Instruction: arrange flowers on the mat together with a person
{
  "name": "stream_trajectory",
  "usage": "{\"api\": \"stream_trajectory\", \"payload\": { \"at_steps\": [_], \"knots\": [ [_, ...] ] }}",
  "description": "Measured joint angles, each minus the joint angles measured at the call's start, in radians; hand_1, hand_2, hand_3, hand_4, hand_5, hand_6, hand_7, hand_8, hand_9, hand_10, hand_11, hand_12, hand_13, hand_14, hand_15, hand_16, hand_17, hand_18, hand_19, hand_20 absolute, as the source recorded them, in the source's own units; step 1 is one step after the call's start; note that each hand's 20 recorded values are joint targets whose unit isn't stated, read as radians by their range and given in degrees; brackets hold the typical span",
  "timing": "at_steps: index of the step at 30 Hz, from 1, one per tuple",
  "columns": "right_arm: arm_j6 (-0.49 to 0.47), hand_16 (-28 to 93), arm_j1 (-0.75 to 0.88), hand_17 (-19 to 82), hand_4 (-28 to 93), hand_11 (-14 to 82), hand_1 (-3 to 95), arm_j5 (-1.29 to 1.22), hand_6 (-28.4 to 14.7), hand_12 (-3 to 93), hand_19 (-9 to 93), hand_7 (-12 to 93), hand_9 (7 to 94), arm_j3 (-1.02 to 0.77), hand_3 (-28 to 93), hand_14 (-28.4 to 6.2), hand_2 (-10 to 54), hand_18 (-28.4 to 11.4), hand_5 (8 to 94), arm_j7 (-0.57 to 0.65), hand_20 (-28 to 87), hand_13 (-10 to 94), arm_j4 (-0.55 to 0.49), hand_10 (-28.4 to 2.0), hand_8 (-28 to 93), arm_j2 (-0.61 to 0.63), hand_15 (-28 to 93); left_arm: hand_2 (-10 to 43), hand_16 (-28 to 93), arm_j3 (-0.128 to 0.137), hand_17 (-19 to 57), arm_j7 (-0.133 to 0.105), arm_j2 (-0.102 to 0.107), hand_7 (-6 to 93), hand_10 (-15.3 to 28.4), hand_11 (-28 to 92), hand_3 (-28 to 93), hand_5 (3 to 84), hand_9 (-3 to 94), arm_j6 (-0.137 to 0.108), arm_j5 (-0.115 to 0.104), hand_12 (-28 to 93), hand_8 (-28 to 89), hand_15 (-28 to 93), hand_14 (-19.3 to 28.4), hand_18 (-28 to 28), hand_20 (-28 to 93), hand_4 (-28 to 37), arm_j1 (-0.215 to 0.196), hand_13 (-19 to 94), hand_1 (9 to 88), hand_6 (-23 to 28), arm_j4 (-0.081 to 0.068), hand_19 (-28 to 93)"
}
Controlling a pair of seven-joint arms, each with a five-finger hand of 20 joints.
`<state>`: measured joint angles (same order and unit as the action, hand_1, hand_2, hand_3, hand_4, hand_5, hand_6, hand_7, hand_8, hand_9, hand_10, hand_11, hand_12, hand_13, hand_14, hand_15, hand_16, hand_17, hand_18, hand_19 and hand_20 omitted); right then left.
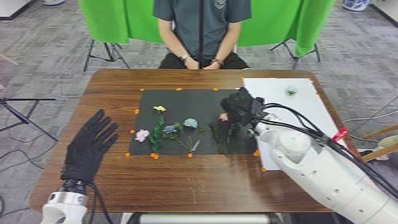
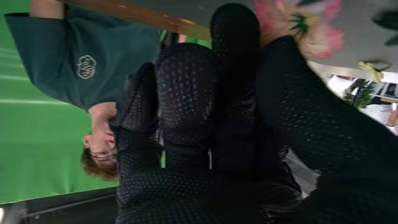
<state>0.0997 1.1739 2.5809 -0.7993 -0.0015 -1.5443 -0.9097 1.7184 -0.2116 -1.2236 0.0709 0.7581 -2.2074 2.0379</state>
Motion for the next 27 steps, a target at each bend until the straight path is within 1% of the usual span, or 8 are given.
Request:
{"api": "stream_trajectory", "payload": {
  "at_steps": [5, 10, 17, 20, 22, 24, 26, 27],
  "knots": [
    [-0.014, 25, 0.019, 29, -28, 30.8, 37.1, -0.017, 0.8, 32.8, 79, 43, 71.5, -0.013, 81, -5.8, -9.5, -18.2, 57.9, 0.008, 47, 70, -0.037, -8.3, -2, 0.012, 67, -0.7, 6, 0.000, -13.4, 0.000, 0.000, 16.9, 10.8, 18, 68, 26.7, 19.6, 0.000, 0.000, 16, -9, 15, 12.8, 19.5, 11, -26.8, -0.003, 17, 27.4, 3.0, 0.000, 37],
    [-0.031, 24, 0.029, 29, -27, 34.5, 33.9, -0.029, 0.7, 27.9, 79, 40, 69.9, -0.017, 82, -5.9, -9.5, -18.5, 58.0, 0.013, 47, 70, -0.051, -8.9, -5, 0.012, 68, -0.6, 6, 0.000, -13.4, 0.000, 0.000, 16.7, 10.8, 17, 68, 26.7, 19.4, 0.000, 0.000, 16, -9, 15, 12.9, 19.5, 11, -26.6, -0.005, 17, 27.5, 3.1, 0.000, 37],
    [-0.029, 24, 0.035, 28, -26, 35.4, 33.8, -0.060, 0.4, 25.7, 79, 40, 69.6, -0.014, 82, -6.3, -9.5, -18.8, 58.1, 0.045, 47, 70, -0.065, -9.3, -5, 0.013, 68, -0.5, 6, 0.001, -13.5, 0.000, 0.000, 16.3, 10.9, 17, 68, 26.7, 19.5, 0.000, 0.000, 16, -9, 15, 12.9, 19.5, 11, -26.3, -0.006, 17, 27.6, 3.2, 0.000, 37],
    [-0.013, 24, 0.030, 29, -27, 33.8, 37.0, -0.071, 0.1, 30.1, 79, 43, 70.4, -0.003, 81, -6.2, -9.5, -18.7, 57.9, 0.069, 47, 70, -0.061, -8.8, -1, 0.013, 68, -0.5, 6, 0.001, -13.5, 0.001, 0.000, 16.1, 10.9, 17, 68, 26.7, 19.4, 0.000, -0.001, 16, -9, 15, 13.0, 19.5, 11, -26.3, -0.006, 17, 27.6, 3.2, 0.000, 37],
    [0.015, 24, 0.026, 29, -28, 33.0, 40.4, -0.077, 0.6, 38.2, 80, 51, 71.2, 0.007, 79, -5.7, -9.5, -18.7, 56.4, 0.084, 47, 70, -0.055, -8.2, 0, 0.013, 69, -0.6, 6, 0.001, -13.5, 0.002, 0.000, 16.0, 10.9, 17, 68, 26.7, 19.4, 0.000, -0.001, 16, -9, 15, 12.9, 19.5, 11, -26.3, -0.006, 17, 27.6, 3.2, 0.000, 37],
    [0.051, 24, 0.021, 29, -28, 41.3, 41.9, -0.079, 1.1, 46.1, 80, 56, 69.8, 0.019, 77, -5.5, -9.5, -18.4, 55.8, 0.100, 47, 70, -0.047, -8.0, 4, 0.013, 70, -0.6, 6, 0.001, -13.5, 0.003, 0.000, 15.9, 11.0, 17, 68, 26.7, 19.4, 0.000, -0.001, 16, -9, 15, 12.9, 19.5, 11, -26.3, -0.005, 17, 27.7, 3.2, 0.000, 37],
    [0.072, 25, 0.015, 29, -28, 48.9, 42.6, -0.078, 0.6, 47.6, 80, 60, 68.8, 0.029, 76, -5.7, -9.5, -18.3, 56.7, 0.121, 47, 70, -0.042, -8.6, 7, 0.011, 72, -0.5, 6, 0.001, -13.5, 0.004, 0.000, 15.8, 11.1, 17, 68, 26.8, 19.4, 0.000, -0.001, 16, -9, 15, 12.9, 19.5, 11, -26.3, -0.005, 17, 27.7, 3.2, -0.001, 37],
    [0.076, 25, 0.013, 30, -28, 49.7, 42.8, -0.078, 0.7, 47.8, 81, 61, 68.9, 0.033, 76, -5.7, -9.5, -18.2, 57.0, 0.132, 47, 70, -0.041, -8.5, 8, 0.011, 73, -0.6, 6, 0.001, -13.5, 0.004, 0.001, 15.8, 11.1, 16, 68, 26.8, 19.4, 0.000, -0.001, 16, -9, 15, 12.9, 19.5, 11, -26.3, -0.004, 17, 27.7, 3.2, -0.001, 37]
  ]
}}
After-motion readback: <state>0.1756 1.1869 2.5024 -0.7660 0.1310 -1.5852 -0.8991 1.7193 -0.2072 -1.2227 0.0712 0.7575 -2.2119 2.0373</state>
